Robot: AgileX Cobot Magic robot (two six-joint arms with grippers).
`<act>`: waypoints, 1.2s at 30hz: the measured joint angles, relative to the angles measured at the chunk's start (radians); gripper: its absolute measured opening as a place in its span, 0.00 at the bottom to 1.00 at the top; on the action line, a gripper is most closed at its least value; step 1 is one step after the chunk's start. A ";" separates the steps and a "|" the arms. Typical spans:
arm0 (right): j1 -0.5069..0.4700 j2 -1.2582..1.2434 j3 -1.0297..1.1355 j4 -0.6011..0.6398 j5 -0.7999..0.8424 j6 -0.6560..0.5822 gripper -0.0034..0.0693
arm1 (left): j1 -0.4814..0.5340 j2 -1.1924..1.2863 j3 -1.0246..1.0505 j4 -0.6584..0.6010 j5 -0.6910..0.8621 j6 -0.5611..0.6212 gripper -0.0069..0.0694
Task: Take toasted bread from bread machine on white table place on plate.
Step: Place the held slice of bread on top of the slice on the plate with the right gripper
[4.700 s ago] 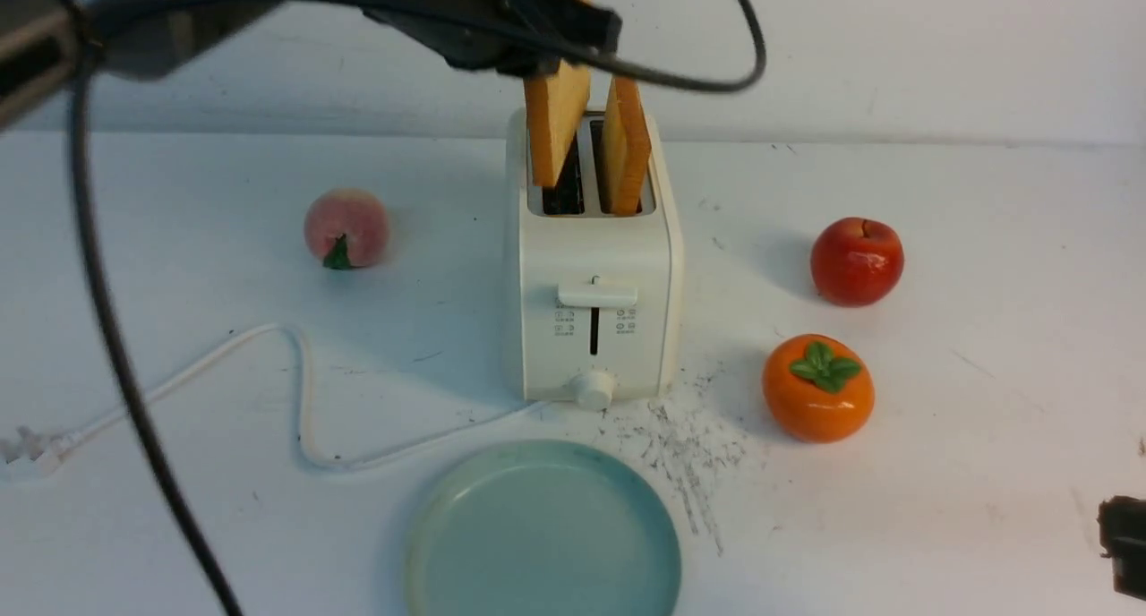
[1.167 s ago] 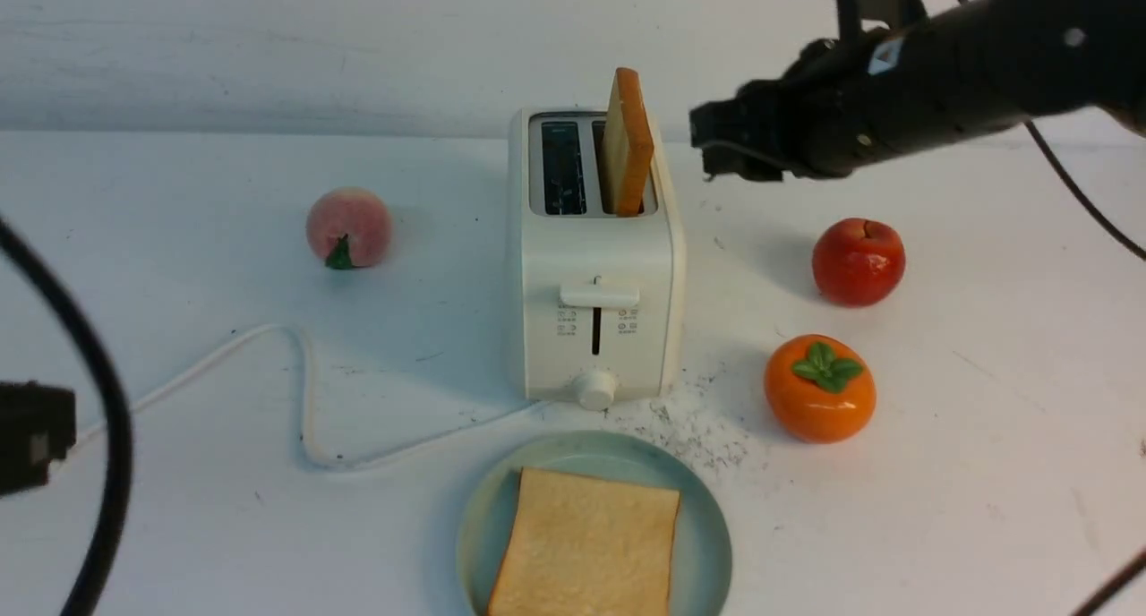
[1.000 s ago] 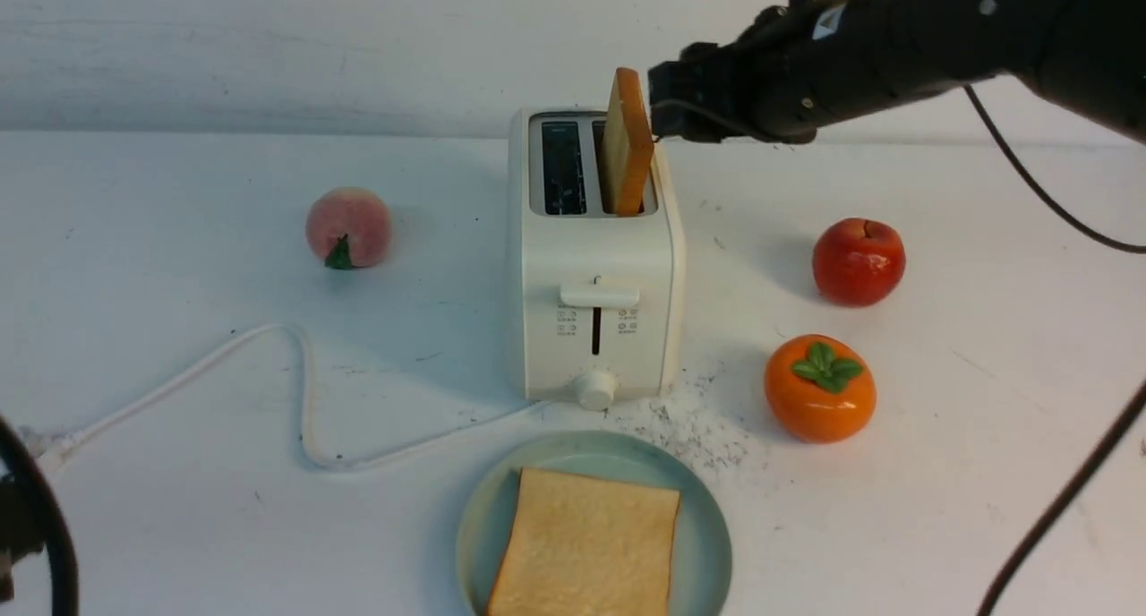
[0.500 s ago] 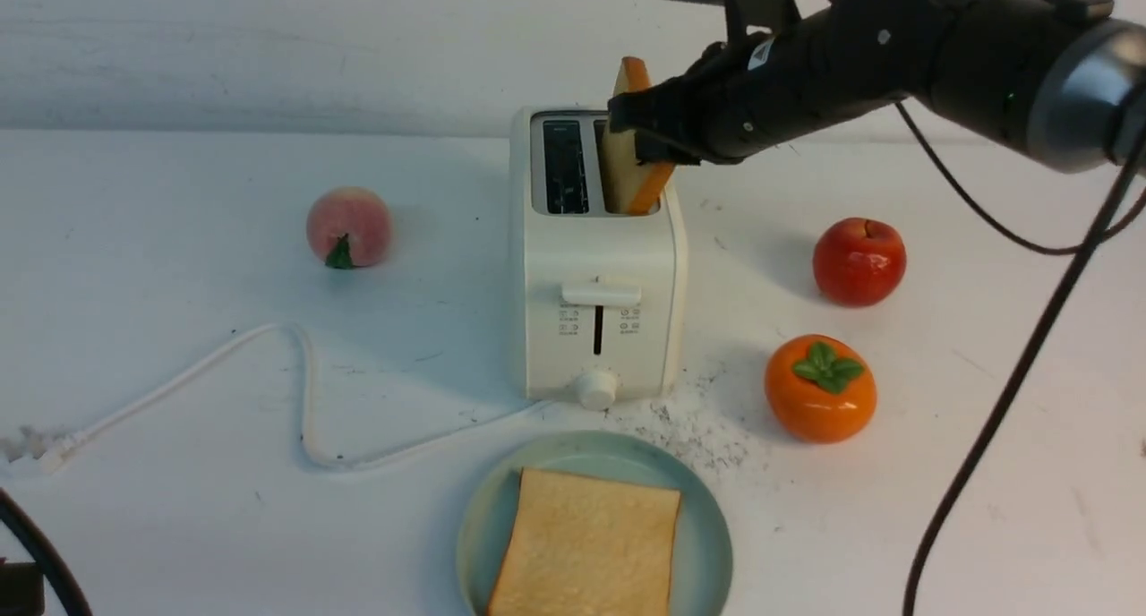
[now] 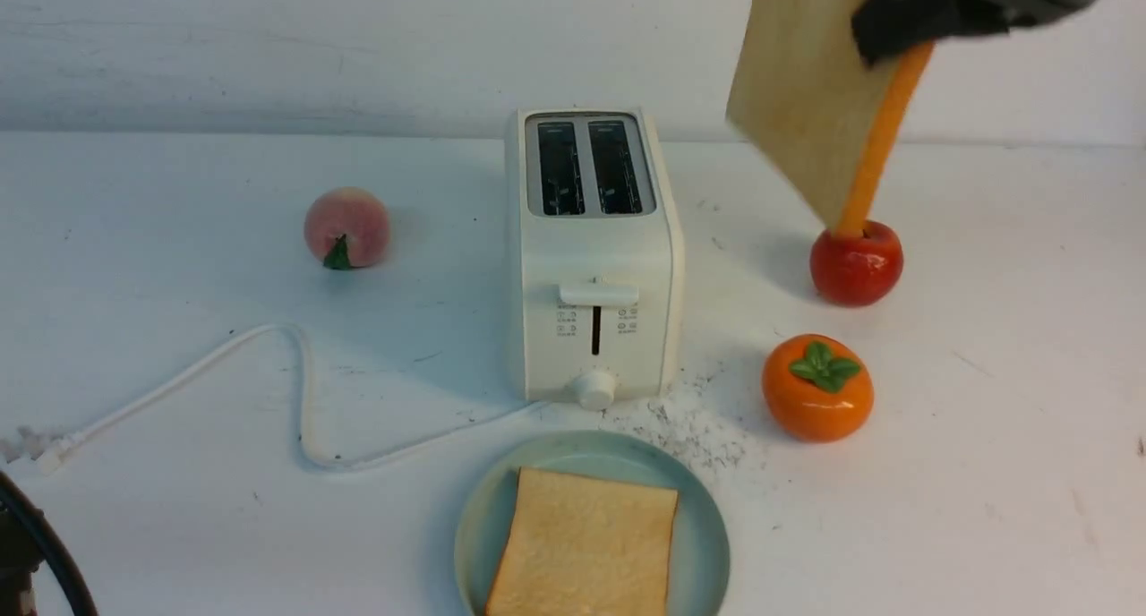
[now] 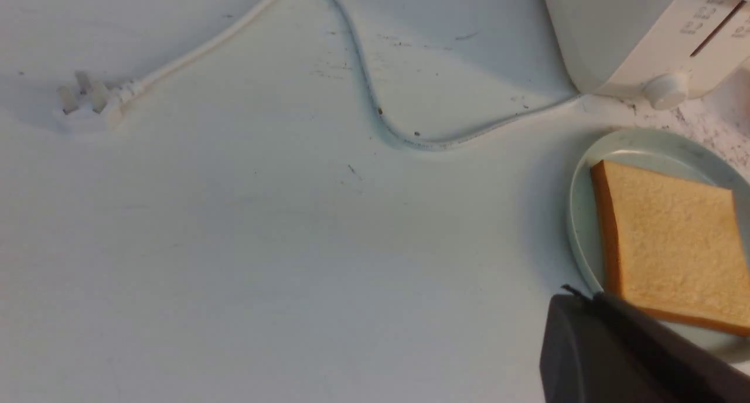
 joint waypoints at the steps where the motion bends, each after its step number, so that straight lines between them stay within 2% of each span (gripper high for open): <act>1: 0.000 0.000 0.020 0.041 0.022 -0.035 0.19 | 0.000 0.000 0.001 0.002 -0.004 0.000 0.07; 7: 0.000 0.007 0.246 0.333 0.046 -0.327 0.19 | 0.000 0.000 0.001 0.008 -0.010 0.000 0.07; 10: 0.000 0.029 0.351 0.445 0.043 -0.471 0.19 | 0.000 0.000 0.001 0.007 -0.005 0.000 0.07; 12: 0.000 0.056 0.401 0.501 0.041 -0.525 0.19 | 0.000 0.000 0.001 0.007 -0.003 0.000 0.07; 17: 0.000 0.158 0.449 0.564 0.021 -0.570 0.19 | 0.000 0.000 0.001 0.007 0.001 0.000 0.07; 26: 0.000 0.321 0.450 0.573 -0.036 -0.582 0.19 | 0.000 0.000 0.001 0.007 0.031 0.000 0.07; 36: 0.000 0.370 0.450 0.572 -0.118 -0.582 0.19 | 0.000 0.000 0.001 0.007 0.037 0.000 0.07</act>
